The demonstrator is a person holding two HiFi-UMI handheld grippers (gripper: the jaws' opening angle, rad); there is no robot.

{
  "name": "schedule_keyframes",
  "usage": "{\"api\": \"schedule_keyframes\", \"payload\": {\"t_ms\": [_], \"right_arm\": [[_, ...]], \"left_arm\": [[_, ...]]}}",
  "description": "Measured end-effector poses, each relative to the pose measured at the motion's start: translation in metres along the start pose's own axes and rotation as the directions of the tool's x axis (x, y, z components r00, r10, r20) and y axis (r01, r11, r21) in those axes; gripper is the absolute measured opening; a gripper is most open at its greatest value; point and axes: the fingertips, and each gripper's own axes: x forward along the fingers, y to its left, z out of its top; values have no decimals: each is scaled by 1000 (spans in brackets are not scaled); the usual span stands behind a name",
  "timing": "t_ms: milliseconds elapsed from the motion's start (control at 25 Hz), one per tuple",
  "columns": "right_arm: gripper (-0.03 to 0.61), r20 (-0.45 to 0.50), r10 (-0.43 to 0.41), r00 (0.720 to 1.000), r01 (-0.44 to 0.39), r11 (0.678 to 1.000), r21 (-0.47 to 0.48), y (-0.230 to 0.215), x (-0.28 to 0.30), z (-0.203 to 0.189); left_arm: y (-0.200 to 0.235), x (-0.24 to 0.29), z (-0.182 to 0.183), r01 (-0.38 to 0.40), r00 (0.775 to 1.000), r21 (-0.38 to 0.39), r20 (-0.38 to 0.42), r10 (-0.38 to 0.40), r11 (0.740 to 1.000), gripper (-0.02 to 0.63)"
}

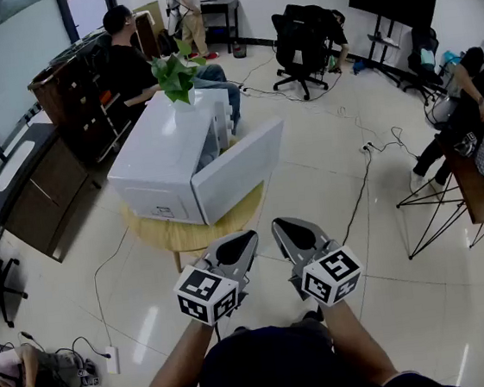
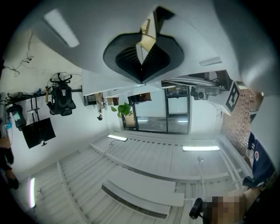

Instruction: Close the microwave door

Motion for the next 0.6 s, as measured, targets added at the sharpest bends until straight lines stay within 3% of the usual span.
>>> {"api": "schedule_keyframes", "payload": {"t_ms": [600], "right_arm": [[2, 19, 3, 1000, -3, 1000, 13, -26, -3, 5]], "left_arm": [[1, 26, 2, -12, 1000, 8, -6, 12, 1000, 11]]}}
